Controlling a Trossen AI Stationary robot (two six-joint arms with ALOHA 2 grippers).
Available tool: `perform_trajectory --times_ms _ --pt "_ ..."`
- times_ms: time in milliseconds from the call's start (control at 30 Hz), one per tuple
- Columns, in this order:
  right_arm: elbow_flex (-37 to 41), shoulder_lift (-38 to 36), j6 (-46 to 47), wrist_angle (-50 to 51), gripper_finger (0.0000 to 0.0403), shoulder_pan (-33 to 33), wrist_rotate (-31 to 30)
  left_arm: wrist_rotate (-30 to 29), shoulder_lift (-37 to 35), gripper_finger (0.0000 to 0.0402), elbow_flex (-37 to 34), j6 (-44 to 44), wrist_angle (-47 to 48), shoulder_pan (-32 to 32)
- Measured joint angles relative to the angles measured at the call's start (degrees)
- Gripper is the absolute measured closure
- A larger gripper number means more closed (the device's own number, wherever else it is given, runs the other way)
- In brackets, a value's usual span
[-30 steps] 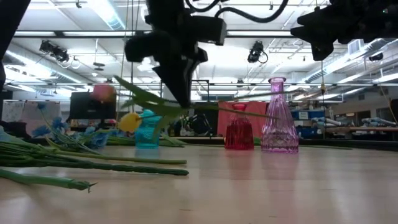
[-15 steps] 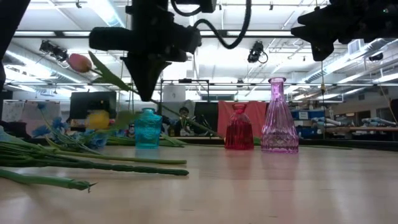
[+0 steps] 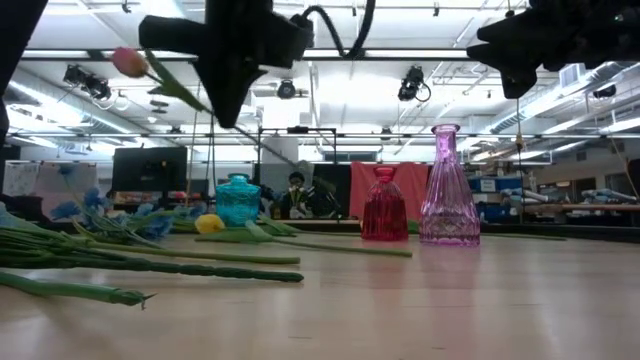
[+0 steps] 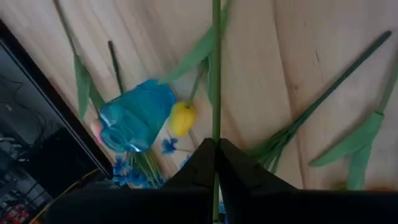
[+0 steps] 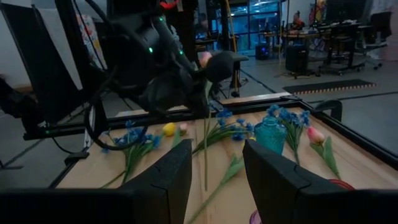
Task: Sort flowers into vase by color
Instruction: Put the middle pink flower into the blue vase
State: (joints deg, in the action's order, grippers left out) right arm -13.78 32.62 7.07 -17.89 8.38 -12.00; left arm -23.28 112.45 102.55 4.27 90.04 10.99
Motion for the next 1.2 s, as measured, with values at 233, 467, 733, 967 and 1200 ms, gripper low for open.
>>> perform_trajectory --times_ms 233,467,733,967,1200 --pt "0.0 0.0 0.0 0.3 0.0245 -1.1 0.1 -3.1 -0.7 0.0384 5.2 0.9 -0.3 -2.0" --pt "0.0 0.0 0.0 0.5 0.0245 -2.1 0.1 -7.4 -6.3 0.0384 6.1 3.2 0.1 -6.8" --pt "-0.1 3.7 0.7 -0.8 0.0245 -3.0 0.1 -13.3 -6.6 0.0384 6.2 13.6 -0.8 -10.6" --pt "-12.0 14.5 0.3 7.9 0.0245 -7.3 0.3 -25.2 -5.5 0.0384 6.1 28.4 -7.6 -10.8" --pt "-22.0 24.5 -4.0 12.0 0.0245 -15.4 3.7 -26.4 -5.5 0.0384 6.1 36.5 -20.0 -11.6"
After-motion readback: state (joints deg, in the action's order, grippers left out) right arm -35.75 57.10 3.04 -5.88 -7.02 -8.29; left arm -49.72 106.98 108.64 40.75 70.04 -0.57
